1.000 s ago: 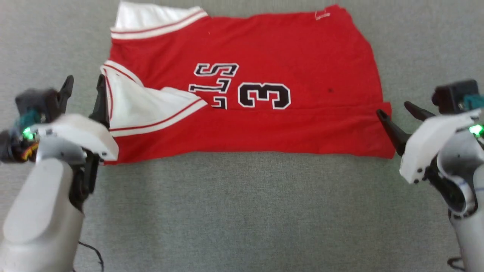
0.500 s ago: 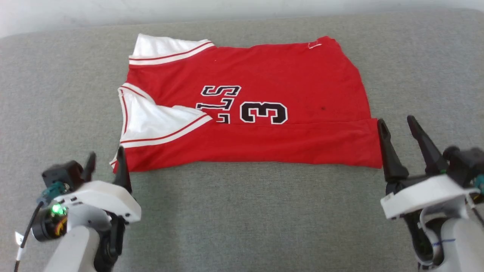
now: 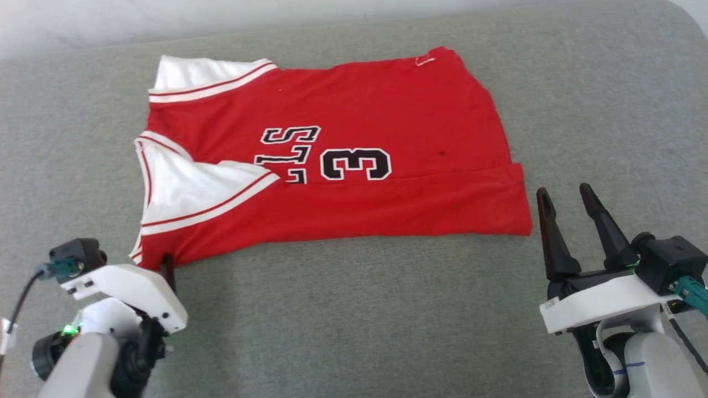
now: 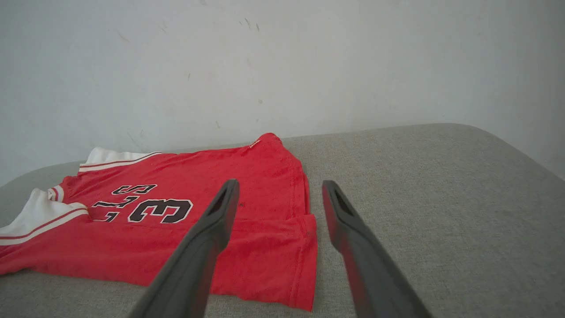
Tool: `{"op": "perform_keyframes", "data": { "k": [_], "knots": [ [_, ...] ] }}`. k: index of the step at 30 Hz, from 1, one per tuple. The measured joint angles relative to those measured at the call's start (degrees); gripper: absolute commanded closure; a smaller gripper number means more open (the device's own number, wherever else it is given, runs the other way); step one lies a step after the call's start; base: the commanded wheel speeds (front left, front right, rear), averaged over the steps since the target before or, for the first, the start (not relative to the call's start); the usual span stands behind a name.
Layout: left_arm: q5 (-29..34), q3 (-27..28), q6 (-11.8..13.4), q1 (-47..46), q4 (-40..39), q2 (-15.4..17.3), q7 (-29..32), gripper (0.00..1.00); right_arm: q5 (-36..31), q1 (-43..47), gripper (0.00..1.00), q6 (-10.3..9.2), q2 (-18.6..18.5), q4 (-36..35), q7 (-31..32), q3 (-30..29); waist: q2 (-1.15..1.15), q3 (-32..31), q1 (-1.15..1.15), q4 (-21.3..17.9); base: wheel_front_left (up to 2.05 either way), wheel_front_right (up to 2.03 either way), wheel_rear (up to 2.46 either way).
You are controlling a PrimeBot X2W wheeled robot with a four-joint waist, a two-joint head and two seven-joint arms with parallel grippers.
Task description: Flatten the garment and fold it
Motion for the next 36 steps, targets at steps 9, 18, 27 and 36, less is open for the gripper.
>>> {"op": "perform_keyframes", "data": {
  "k": [9, 18, 27, 36],
  "knots": [
    [-1.35, 0.23, -0.27, 0.01, -1.77, 2.81, 4.11, 1.0, -0.88, -0.14, 0.0, 0.0, 0.13, 1.0, -0.15, 0.42, 0.0, 0.83, 0.0, -2.25, 0.0, 0.0, 0.0],
    [-1.48, -0.66, -1.35, -0.04, -2.24, 2.41, 2.1, 1.0, -3.55, -5.03, 0.0, 0.0, 0.34, 5.26, 8.06, -0.97, 0.0, 1.27, 0.01, -1.14, 0.0, 0.0, 0.0],
    [-1.04, -2.03, -2.8, -1.35, -2.16, 1.57, 0.75, 1.0, -3.58, -10.92, 0.0, -0.04, 0.42, 11.39, 36.87, -3.2, 0.0, 2.48, 0.01, 0.79, 0.0, 0.0, 0.0],
    [-1.03, -2.34, -3.86, -2.43, -2.05, 0.94, -1.05, 1.0, -5.78, -13.3, 1.0, -0.05, 0.33, 7.61, 54.42, -2.94, 0.0, 4.08, 0.0, 1.97, 0.0, 0.0, 0.0]
  ]
}}
